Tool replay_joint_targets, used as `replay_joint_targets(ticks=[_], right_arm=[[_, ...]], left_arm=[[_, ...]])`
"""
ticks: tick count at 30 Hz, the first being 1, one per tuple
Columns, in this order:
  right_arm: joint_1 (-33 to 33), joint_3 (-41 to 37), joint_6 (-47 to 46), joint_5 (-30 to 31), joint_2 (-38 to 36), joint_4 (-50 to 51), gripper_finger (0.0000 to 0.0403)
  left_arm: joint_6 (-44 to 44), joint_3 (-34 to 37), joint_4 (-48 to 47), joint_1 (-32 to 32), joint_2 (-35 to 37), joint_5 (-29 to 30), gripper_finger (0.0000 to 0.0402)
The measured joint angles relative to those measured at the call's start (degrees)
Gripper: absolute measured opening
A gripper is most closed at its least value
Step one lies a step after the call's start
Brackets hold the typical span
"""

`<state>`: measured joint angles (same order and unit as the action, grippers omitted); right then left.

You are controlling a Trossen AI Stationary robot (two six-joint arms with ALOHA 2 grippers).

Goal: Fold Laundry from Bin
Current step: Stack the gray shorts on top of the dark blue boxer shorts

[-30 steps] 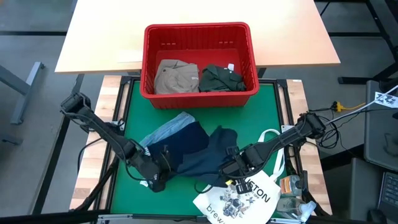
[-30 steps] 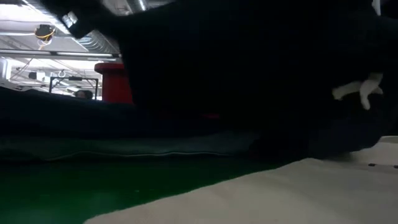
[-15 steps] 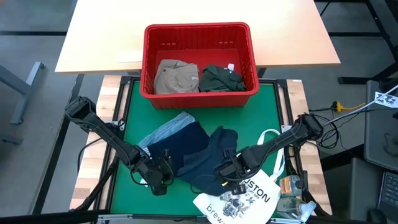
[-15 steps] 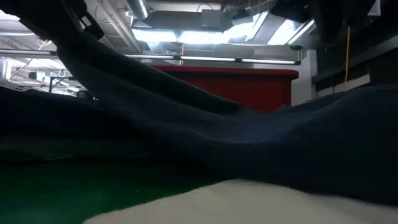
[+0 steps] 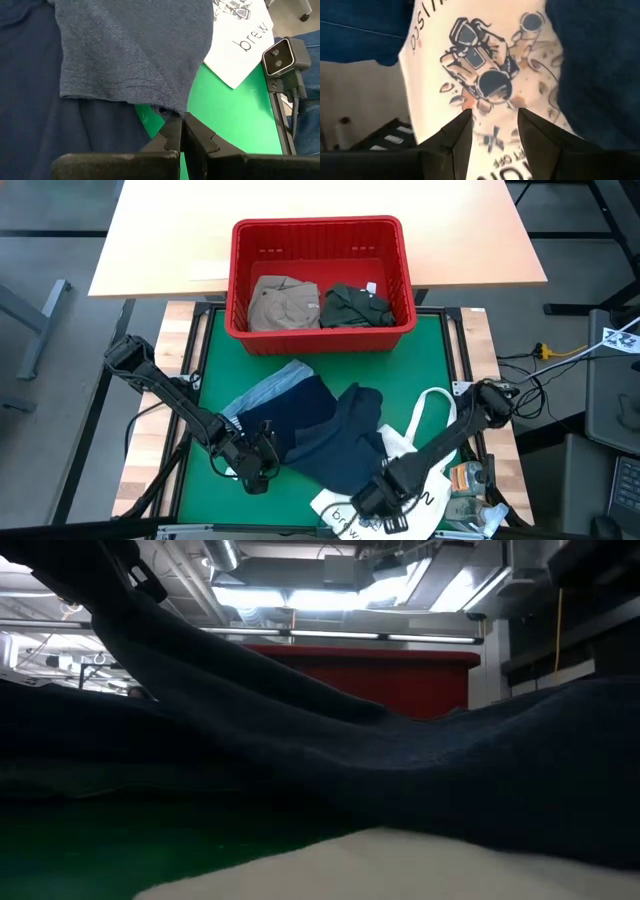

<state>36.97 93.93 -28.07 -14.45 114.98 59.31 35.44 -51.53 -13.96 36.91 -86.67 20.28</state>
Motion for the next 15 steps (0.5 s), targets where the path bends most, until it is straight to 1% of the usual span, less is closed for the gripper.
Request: replay_joint_targets(ticks=[3, 6, 10, 12, 15], right_arm=[[1.95, 0.00, 0.36, 4.57, 1.89, -0.83, 0.0158], [2.97, 0.00, 2.64, 10.01, 3.79, -0.89, 0.0158], [2.14, 0.00, 5.89, 15.91, 5.28, -0.93, 0.0158], [1.11, 0.00, 6.09, 18.11, 5.29, -0.94, 0.0158], [-1.01, 0.14, 6.20, 18.98, 5.29, -0.82, 0.0158]], left_arm=[[-0.01, 0.00, 0.13, 0.00, 0.00, 0.47, 0.0000], [-0.02, 0.00, 0.15, 0.00, 0.00, 3.06, 0.0000], [-0.06, 0.00, 0.09, -0.02, 0.02, 5.10, 0.0000], [-0.04, 0.00, -0.06, -0.02, 0.02, 5.10, 0.0000], [-0.05, 0.00, -0.14, -0.02, 0.02, 5.10, 0.0000]])
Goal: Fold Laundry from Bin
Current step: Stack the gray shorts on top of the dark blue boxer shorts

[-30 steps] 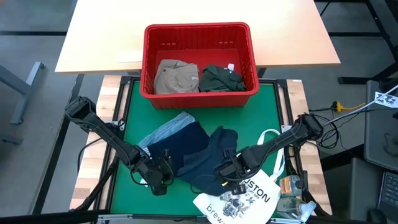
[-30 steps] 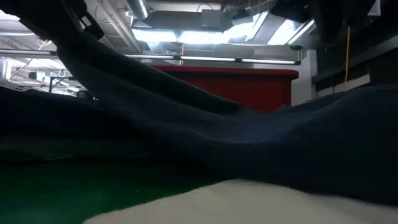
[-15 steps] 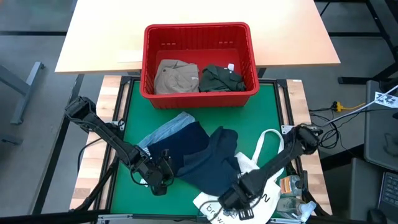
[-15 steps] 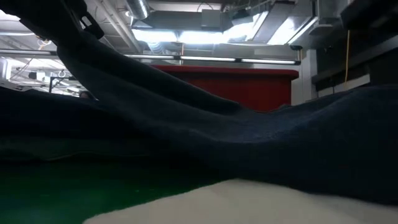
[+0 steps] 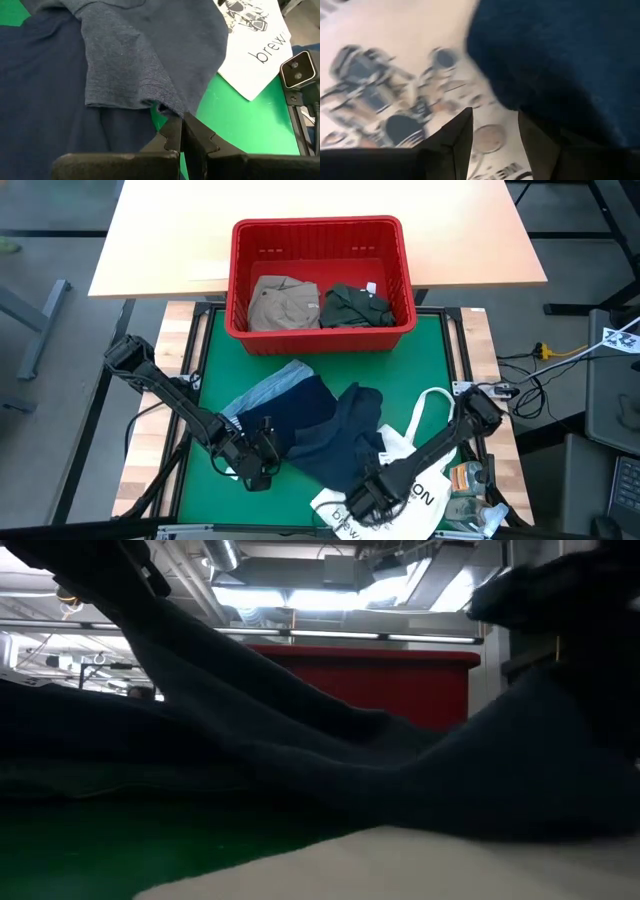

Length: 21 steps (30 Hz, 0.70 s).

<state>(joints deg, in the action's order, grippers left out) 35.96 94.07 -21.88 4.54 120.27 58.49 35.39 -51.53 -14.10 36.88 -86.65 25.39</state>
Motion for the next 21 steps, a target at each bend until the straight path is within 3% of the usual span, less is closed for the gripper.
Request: replay_joint_targets(ticks=[10, 21], right_arm=[[-5.73, -0.06, 2.71, -0.19, 0.00, -3.37, 0.0158], [-5.55, -0.10, 2.70, -1.11, 0.18, -10.43, 0.0158]], left_arm=[[0.01, 0.00, 0.01, 0.00, 0.02, 0.04, 0.0000], [0.01, 0.00, -0.01, 0.00, 0.02, 0.04, 0.0000]])
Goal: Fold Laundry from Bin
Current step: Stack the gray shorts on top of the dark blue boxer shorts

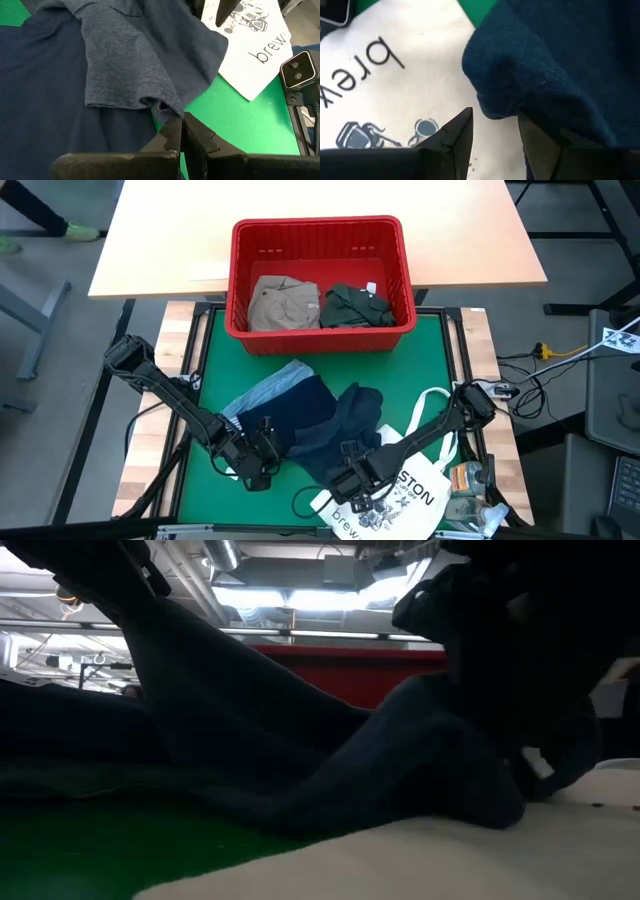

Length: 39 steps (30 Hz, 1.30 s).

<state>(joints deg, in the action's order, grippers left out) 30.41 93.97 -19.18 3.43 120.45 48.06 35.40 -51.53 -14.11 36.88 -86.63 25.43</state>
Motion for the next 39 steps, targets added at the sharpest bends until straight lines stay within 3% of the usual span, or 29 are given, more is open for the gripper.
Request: replay_joint_targets(ticks=[17, 21, 27, 32, 39], right_arm=[[-0.21, 0.09, 1.16, -2.52, 4.69, -4.55, 0.0154], [-0.23, 0.09, 1.44, -2.50, 4.73, -4.53, 0.0113], [-0.21, 0.09, 1.50, -2.41, 4.73, -4.47, 0.0018], [-0.19, 2.33, 1.49, -2.88, 4.71, 0.07, 0.0016], [0.05, 13.07, 3.41, -3.05, 4.65, 14.39, 0.0009]], left_arm=[[0.09, 0.00, -0.39, 0.02, 0.01, 0.02, 0.0000], [0.11, 0.00, -0.39, 0.02, 0.02, 0.02, 0.0000], [0.11, 0.00, -0.38, 0.02, 0.00, 0.00, 0.0000], [0.26, 0.00, -0.37, 0.02, 0.48, -0.48, 0.0000], [2.00, 0.00, 0.07, 0.01, 6.45, -1.09, 0.0000]])
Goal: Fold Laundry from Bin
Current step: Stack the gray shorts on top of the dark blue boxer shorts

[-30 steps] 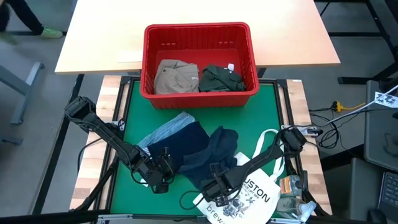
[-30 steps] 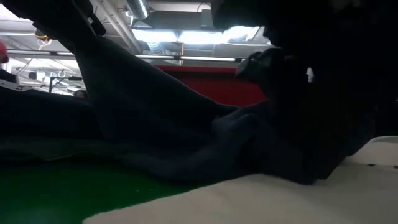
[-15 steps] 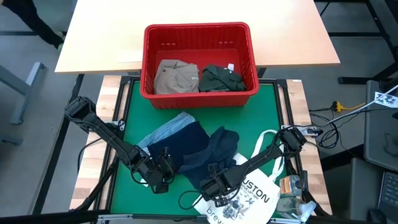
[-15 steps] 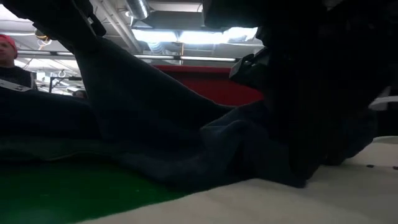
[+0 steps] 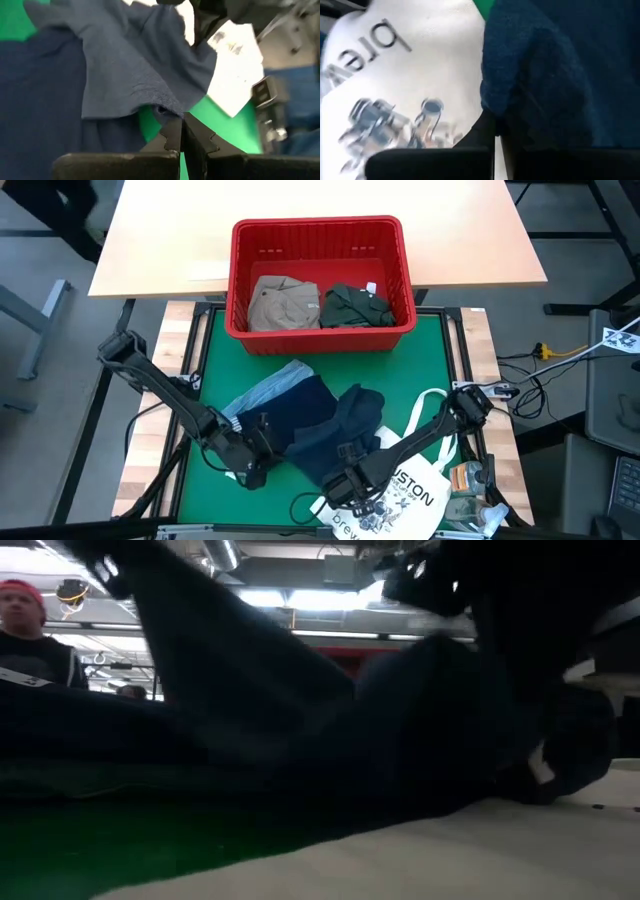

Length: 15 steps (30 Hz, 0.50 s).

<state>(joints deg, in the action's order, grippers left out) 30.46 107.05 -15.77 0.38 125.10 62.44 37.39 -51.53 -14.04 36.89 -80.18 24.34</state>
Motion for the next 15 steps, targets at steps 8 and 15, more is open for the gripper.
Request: replay_joint_targets(ticks=[8, 15], right_arm=[[-0.14, 20.25, 5.47, 3.94, -0.11, 21.11, 0.0007], [-2.21, 22.72, 8.06, 11.99, -7.93, 23.45, 0.0008]], left_arm=[[0.04, 0.02, 4.53, 0.03, 12.51, 0.05, 0.0000], [0.01, 0.02, 6.38, -0.12, 23.77, 0.83, 0.0000]])
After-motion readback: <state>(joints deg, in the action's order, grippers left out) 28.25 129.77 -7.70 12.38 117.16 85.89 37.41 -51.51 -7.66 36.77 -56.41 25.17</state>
